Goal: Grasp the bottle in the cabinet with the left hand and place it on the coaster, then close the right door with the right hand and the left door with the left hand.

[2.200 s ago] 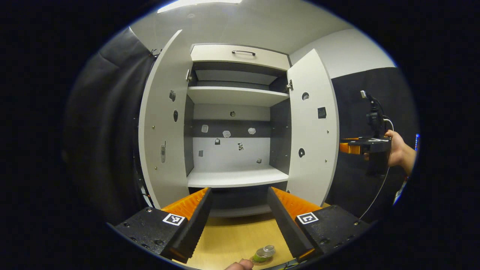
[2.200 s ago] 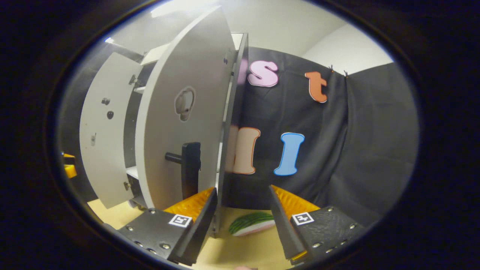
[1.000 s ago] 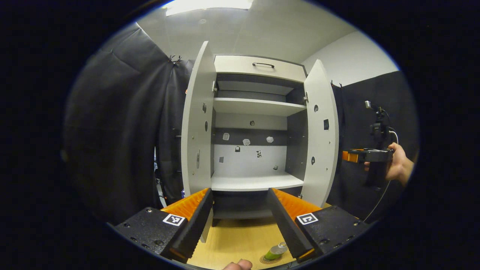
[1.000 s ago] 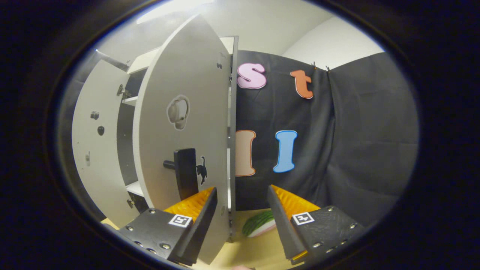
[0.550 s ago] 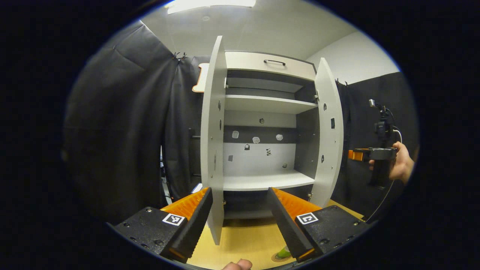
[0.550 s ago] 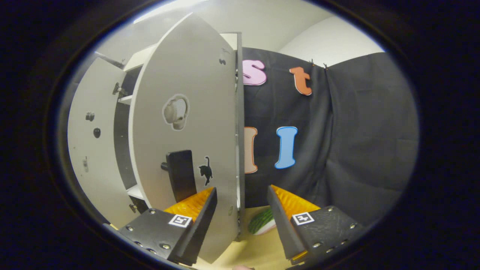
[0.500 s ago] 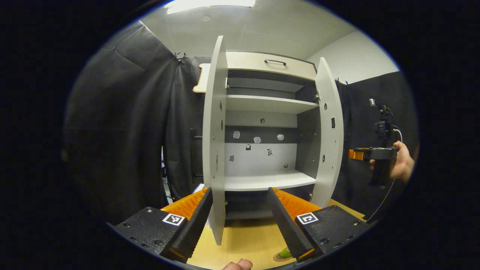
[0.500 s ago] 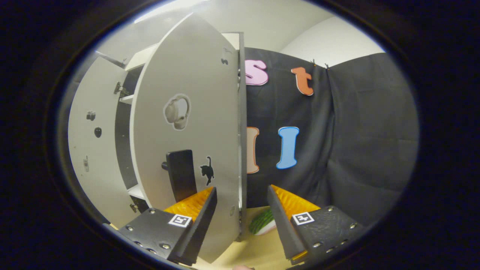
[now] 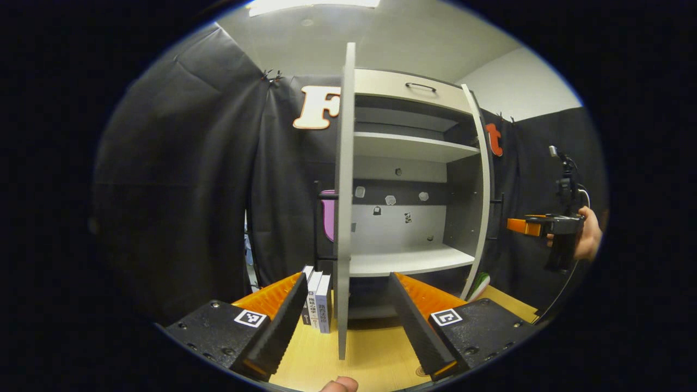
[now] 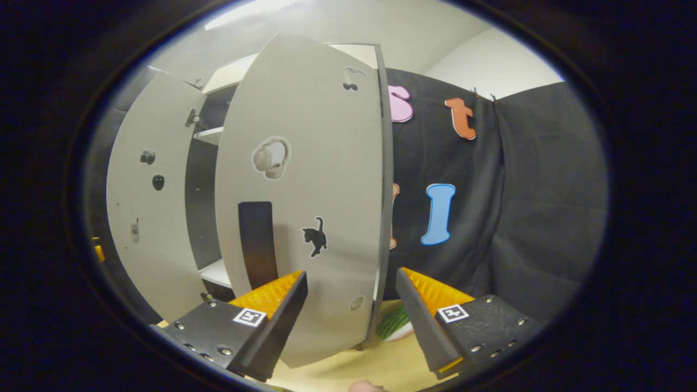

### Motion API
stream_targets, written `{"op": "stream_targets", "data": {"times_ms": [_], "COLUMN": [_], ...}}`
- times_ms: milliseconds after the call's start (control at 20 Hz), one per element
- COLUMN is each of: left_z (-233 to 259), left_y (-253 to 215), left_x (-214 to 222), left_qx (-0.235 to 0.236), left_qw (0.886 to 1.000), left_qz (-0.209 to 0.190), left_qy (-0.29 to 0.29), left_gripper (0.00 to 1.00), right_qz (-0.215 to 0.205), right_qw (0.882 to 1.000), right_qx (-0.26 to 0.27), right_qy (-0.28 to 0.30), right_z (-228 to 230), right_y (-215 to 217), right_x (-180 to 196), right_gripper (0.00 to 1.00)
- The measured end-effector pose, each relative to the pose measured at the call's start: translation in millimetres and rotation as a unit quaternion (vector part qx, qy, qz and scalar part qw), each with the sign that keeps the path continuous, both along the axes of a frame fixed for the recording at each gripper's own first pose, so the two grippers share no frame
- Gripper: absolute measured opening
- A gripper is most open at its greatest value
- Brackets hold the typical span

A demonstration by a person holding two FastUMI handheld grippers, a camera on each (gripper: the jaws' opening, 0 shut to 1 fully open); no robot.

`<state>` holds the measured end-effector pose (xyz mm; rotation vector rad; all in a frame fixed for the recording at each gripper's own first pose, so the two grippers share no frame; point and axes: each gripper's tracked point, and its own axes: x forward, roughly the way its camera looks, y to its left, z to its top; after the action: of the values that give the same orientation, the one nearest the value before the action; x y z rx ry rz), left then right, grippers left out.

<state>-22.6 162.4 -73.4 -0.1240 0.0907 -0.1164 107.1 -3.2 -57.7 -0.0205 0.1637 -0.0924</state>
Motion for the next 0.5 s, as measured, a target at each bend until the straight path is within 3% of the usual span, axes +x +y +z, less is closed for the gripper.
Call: {"op": "stream_targets", "data": {"times_ms": [300,400,450,500], "left_z": [-7.7,-8.5,-9.6,-10.2], "left_y": [32.4,43.3,48.5,54.1], "left_x": [26.8,39.1,46.8,52.5], "left_qx": [0.015,0.015,0.014,0.014], "left_qw": [1.0,1.0,1.0,1.0], "left_qz": [0.012,0.013,0.014,0.015], "left_qy": [0.01,0.013,0.015,0.018], "left_gripper": [0.95,0.95,0.95,0.95], "right_qz": [-0.003,-0.001,-0.001,-0.004], "right_qw": [1.0,1.0,1.0,1.0], "right_qx": [0.008,0.006,0.001,-0.003], "right_qy": [0.013,0.017,0.018,0.018], "right_z": [-4.0,-5.7,-6.3,-5.8], "right_y": [8.0,9.9,7.0,4.8], "right_x": [-8.1,-15.2,-18.1,-21.9], "right_gripper": [0.94,0.95,1.0,0.95]}}
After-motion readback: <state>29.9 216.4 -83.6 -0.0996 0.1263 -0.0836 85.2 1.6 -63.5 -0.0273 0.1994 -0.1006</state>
